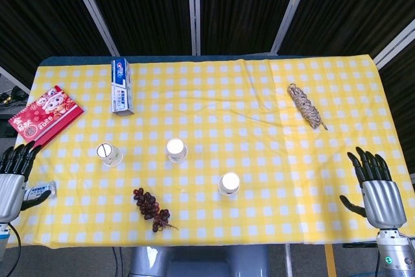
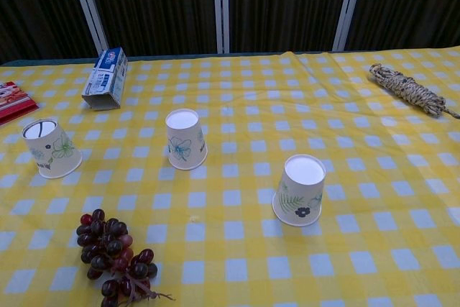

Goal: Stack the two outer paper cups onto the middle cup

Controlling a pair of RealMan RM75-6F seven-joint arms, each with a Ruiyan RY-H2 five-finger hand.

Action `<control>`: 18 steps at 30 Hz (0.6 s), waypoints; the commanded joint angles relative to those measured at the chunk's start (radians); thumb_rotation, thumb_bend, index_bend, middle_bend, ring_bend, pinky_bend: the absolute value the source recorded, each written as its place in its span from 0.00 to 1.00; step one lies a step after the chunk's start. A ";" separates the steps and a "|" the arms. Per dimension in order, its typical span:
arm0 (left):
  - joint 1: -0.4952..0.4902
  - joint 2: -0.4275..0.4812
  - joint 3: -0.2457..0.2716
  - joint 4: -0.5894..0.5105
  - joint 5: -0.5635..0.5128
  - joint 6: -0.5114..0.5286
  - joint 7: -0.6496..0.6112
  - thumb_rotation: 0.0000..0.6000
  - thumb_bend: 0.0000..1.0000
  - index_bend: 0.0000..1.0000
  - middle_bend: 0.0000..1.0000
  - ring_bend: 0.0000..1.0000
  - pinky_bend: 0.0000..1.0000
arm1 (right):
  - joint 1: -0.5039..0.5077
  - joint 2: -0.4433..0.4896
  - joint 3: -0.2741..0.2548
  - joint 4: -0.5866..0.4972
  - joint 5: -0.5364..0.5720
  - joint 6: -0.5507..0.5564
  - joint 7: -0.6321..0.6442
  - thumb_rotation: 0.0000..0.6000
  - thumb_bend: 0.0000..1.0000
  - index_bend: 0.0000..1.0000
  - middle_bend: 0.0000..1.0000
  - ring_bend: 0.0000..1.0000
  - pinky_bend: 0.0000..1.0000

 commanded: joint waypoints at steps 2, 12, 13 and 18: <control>0.002 0.001 -0.001 -0.003 -0.001 0.003 -0.001 1.00 0.00 0.00 0.00 0.00 0.00 | 0.000 0.000 -0.001 0.000 -0.001 -0.002 0.002 1.00 0.06 0.05 0.00 0.00 0.00; 0.001 0.003 0.002 -0.004 -0.001 -0.005 -0.005 1.00 0.00 0.00 0.00 0.00 0.00 | 0.005 -0.005 0.001 0.003 -0.009 0.000 0.013 1.00 0.06 0.05 0.00 0.00 0.00; 0.000 0.003 0.002 -0.004 -0.002 -0.005 -0.005 1.00 0.00 0.00 0.00 0.00 0.00 | 0.005 -0.006 0.001 0.003 -0.009 0.000 0.013 1.00 0.06 0.05 0.00 0.00 0.00; -0.001 0.003 0.001 0.000 -0.003 -0.008 -0.010 1.00 0.00 0.00 0.00 0.00 0.00 | 0.006 -0.012 0.000 0.007 -0.013 0.002 0.009 1.00 0.06 0.06 0.00 0.00 0.00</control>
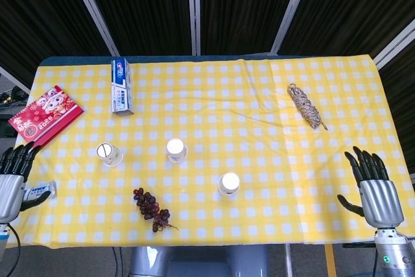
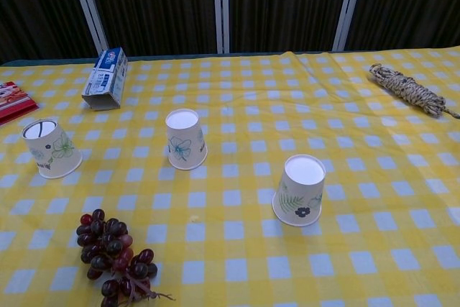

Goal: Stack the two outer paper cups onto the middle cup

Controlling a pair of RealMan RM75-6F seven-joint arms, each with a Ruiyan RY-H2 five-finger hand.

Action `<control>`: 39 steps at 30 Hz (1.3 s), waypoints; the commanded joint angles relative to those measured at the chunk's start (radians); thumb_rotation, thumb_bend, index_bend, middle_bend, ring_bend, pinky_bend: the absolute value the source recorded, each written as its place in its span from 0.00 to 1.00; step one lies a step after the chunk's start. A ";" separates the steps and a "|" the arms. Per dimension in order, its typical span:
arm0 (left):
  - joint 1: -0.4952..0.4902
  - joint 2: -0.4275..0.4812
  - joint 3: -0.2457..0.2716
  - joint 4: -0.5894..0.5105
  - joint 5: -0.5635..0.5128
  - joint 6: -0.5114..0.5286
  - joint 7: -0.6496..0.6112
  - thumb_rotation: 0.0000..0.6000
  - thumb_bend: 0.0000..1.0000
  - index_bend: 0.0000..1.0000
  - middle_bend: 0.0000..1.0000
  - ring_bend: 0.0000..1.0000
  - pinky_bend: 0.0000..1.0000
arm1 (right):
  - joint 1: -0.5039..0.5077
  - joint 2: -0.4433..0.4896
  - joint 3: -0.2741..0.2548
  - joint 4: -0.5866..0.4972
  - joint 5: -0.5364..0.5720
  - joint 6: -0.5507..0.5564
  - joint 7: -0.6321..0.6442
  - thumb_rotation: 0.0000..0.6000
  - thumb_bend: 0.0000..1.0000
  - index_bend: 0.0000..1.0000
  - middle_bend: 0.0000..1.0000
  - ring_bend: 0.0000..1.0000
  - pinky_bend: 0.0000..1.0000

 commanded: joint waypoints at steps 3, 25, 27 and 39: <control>-0.001 0.001 -0.001 -0.003 0.002 0.002 0.003 1.00 0.00 0.00 0.00 0.00 0.00 | -0.002 -0.004 -0.002 0.010 -0.013 0.012 0.008 1.00 0.06 0.08 0.00 0.00 0.00; 0.000 0.005 0.002 -0.012 0.018 0.011 0.003 1.00 0.00 0.00 0.00 0.00 0.00 | -0.007 -0.004 -0.012 0.010 -0.034 0.024 0.025 1.00 0.06 0.16 0.00 0.00 0.00; 0.000 0.005 0.002 -0.012 0.017 0.010 0.003 1.00 0.00 0.00 0.00 0.00 0.00 | -0.007 -0.004 -0.012 0.009 -0.037 0.025 0.026 1.00 0.06 0.17 0.00 0.00 0.00; -0.018 0.008 -0.010 -0.019 0.002 -0.017 -0.013 1.00 0.03 0.08 0.00 0.00 0.00 | -0.006 -0.011 -0.013 0.017 -0.043 0.028 0.033 1.00 0.06 0.18 0.00 0.00 0.00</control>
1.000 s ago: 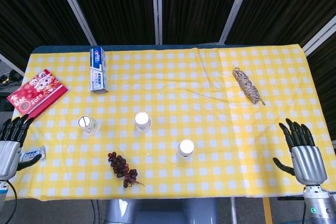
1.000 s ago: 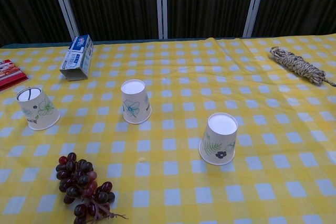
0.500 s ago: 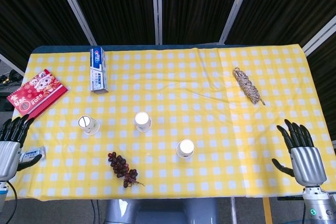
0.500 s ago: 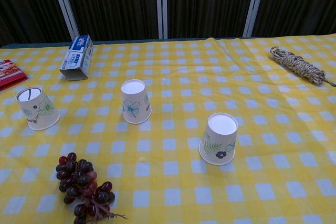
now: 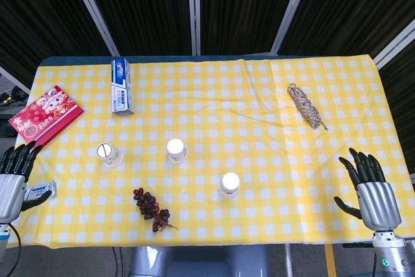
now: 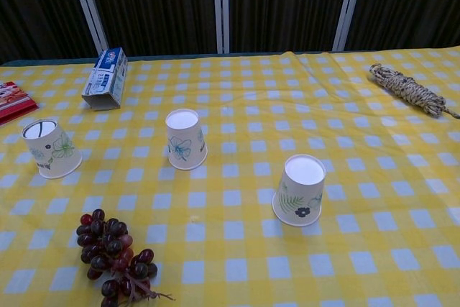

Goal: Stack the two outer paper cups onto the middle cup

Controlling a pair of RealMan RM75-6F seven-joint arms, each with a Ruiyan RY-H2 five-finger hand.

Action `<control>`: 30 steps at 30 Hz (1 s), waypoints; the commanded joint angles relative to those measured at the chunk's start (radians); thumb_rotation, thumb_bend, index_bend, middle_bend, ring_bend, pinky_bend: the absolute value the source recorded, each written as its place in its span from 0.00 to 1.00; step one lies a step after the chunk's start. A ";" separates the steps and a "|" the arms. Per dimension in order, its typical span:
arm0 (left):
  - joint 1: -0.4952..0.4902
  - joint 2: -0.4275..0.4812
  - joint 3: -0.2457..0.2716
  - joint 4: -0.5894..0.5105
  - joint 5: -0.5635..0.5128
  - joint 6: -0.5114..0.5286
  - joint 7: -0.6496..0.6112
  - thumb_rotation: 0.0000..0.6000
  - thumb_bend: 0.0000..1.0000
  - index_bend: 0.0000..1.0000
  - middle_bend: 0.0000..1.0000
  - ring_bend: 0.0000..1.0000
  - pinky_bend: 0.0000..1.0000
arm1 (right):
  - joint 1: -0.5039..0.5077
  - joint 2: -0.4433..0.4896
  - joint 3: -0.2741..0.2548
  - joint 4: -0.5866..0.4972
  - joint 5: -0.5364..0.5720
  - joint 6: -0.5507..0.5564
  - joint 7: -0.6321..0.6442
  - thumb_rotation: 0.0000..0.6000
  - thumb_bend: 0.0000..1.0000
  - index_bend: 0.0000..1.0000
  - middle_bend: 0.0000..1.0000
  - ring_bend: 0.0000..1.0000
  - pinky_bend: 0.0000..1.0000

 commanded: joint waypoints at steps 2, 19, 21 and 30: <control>-0.027 0.003 -0.018 -0.011 -0.020 -0.038 -0.013 1.00 0.08 0.17 0.00 0.00 0.00 | 0.000 0.000 0.001 0.002 0.004 -0.001 0.003 1.00 0.06 0.19 0.00 0.00 0.00; -0.260 0.009 -0.105 -0.028 -0.248 -0.426 0.165 1.00 0.15 0.15 0.00 0.00 0.00 | -0.006 0.017 0.010 -0.005 0.014 0.010 0.037 1.00 0.06 0.19 0.00 0.00 0.00; -0.278 0.000 -0.110 -0.022 -0.276 -0.455 0.184 1.00 0.15 0.16 0.00 0.00 0.00 | -0.006 0.019 0.011 -0.006 0.015 0.012 0.041 1.00 0.06 0.19 0.00 0.00 0.00; -0.383 -0.065 -0.135 0.033 -0.389 -0.565 0.273 1.00 0.15 0.26 0.00 0.00 0.00 | -0.004 0.022 0.013 -0.005 0.024 0.004 0.050 1.00 0.06 0.19 0.00 0.00 0.00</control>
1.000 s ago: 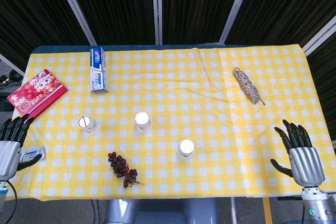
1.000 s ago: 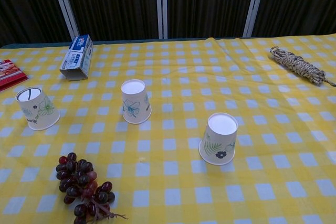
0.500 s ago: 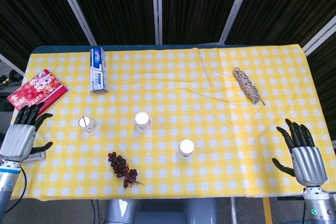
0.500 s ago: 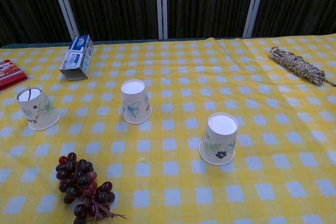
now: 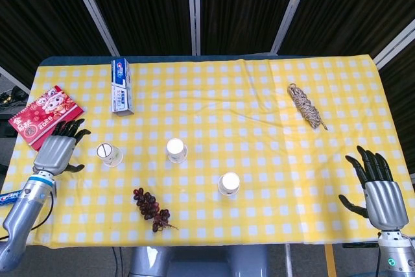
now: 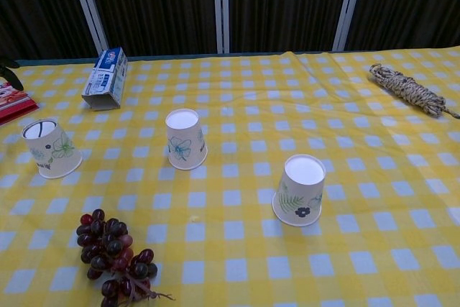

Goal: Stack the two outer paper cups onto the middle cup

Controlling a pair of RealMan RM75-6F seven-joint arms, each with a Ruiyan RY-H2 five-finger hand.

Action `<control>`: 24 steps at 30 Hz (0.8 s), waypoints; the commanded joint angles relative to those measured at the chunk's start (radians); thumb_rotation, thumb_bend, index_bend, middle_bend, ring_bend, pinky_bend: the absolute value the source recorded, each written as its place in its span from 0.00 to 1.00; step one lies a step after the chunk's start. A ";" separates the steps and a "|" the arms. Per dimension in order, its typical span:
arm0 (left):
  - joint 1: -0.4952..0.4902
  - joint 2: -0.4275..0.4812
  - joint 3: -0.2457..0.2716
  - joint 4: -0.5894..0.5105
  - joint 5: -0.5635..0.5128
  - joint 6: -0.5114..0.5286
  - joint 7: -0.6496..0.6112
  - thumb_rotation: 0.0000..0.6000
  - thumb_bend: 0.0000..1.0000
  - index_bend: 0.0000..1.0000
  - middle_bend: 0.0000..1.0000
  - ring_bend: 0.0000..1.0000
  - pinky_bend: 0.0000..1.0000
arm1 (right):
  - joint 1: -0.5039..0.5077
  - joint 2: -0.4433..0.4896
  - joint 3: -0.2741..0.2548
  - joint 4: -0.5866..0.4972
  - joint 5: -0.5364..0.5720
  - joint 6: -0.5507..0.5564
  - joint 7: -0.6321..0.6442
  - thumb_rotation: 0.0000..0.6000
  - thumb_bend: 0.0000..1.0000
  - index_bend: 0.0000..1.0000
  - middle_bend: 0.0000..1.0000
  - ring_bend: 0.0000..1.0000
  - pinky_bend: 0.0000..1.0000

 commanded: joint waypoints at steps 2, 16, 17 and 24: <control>-0.038 -0.032 -0.008 0.020 -0.039 -0.027 0.040 1.00 0.15 0.27 0.00 0.00 0.00 | 0.001 0.001 0.002 0.001 0.004 -0.003 0.004 1.00 0.06 0.19 0.00 0.00 0.00; -0.112 -0.101 0.004 0.048 -0.139 -0.065 0.114 1.00 0.17 0.30 0.00 0.00 0.00 | -0.003 0.013 0.009 -0.002 0.014 0.003 0.031 1.00 0.06 0.19 0.00 0.00 0.00; -0.116 -0.104 0.006 0.049 -0.143 -0.066 0.117 1.00 0.18 0.31 0.00 0.00 0.00 | -0.003 0.013 0.009 -0.002 0.014 0.003 0.032 1.00 0.06 0.19 0.00 0.00 0.00; -0.133 -0.129 0.022 0.060 -0.161 -0.069 0.129 1.00 0.29 0.38 0.00 0.00 0.00 | -0.003 0.013 0.009 -0.002 0.016 0.001 0.031 1.00 0.06 0.19 0.00 0.00 0.00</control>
